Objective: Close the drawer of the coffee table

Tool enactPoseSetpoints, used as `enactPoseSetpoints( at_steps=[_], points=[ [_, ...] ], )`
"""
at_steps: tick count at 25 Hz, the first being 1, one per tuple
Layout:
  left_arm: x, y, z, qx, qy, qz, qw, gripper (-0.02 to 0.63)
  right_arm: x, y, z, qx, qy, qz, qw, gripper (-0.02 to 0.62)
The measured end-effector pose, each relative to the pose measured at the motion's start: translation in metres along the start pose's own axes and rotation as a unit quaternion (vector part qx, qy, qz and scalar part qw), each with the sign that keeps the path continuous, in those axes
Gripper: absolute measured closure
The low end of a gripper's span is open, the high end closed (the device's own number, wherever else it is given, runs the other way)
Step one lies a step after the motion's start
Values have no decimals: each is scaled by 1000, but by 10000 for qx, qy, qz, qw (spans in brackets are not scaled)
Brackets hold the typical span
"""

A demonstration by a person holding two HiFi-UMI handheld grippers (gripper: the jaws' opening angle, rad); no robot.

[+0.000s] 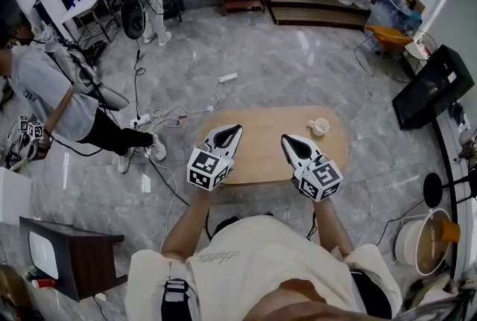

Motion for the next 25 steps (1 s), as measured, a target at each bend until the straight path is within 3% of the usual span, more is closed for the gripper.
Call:
enactPoseSetpoints(
  at_steps=[10, 17, 25],
  points=[
    [8, -5, -22, 109, 86, -191, 9997, 601, 8, -26, 0, -247, 64, -249, 9994, 601],
    [3, -25, -20, 218, 81, -115, 9997, 601, 6, -26, 17, -160, -18, -274, 9995, 601],
    [-1, -23, -32, 147, 91, -26, 9998, 601, -4, -36, 15, -139, 268, -301, 9991, 601]
  ],
)
Point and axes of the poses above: the fingertips, and each gripper's own axes: y forward along the fingers, z to its left, x out of its top, the point moved 9 cm from there along -y, backward along the fingers, and after that the axes turned 4 degrees about -x, right-handed, at the moved point
